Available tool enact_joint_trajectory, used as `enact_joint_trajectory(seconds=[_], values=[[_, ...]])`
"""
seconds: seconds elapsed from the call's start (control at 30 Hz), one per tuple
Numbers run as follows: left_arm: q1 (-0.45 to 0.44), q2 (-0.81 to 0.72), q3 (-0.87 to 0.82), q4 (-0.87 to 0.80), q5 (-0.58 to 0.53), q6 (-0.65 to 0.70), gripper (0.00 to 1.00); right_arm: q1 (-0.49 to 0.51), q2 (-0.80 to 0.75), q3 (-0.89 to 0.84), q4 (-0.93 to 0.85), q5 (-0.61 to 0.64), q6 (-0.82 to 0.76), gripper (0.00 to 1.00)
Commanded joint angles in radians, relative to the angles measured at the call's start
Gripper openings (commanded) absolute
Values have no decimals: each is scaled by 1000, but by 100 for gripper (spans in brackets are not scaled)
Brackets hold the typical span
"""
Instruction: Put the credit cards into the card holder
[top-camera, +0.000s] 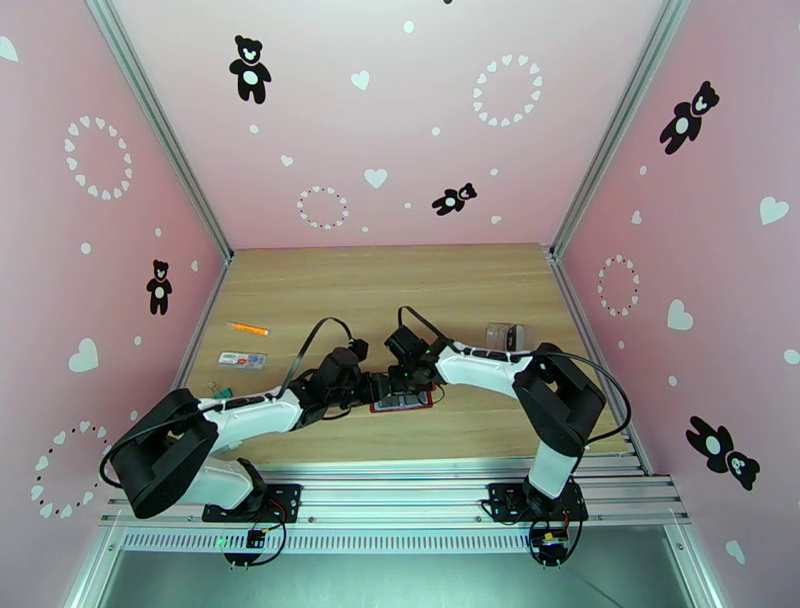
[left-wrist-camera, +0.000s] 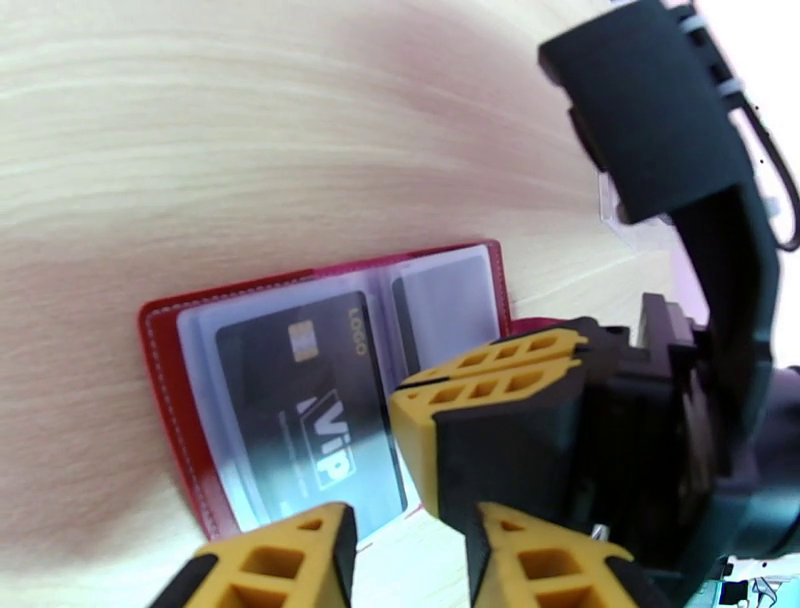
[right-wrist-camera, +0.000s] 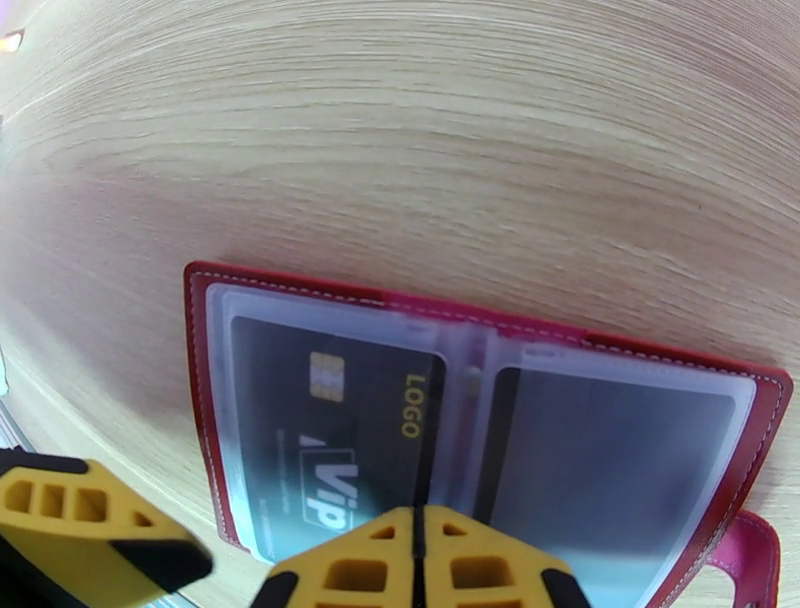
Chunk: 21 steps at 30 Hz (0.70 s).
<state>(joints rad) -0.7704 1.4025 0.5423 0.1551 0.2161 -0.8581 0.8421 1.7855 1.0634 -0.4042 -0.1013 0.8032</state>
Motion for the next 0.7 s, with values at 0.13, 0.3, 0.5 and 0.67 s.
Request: enact_joint_trajectory(seconds=[0.13, 0.3, 0.5, 0.67], values=[[-9, 0, 2, -65, -38, 2, 32, -14, -13, -17, 3, -14, -6, 3], [-7, 17, 4, -67, -43, 1, 20, -17, -6, -21, 18, -31, -2, 3], [-6, 46, 18, -67, -30, 1, 18, -17, 2, -22, 23, -35, -2, 2], [1, 53, 9, -72, -44, -6, 20, -17, 5, -22, 24, -38, -3, 2]])
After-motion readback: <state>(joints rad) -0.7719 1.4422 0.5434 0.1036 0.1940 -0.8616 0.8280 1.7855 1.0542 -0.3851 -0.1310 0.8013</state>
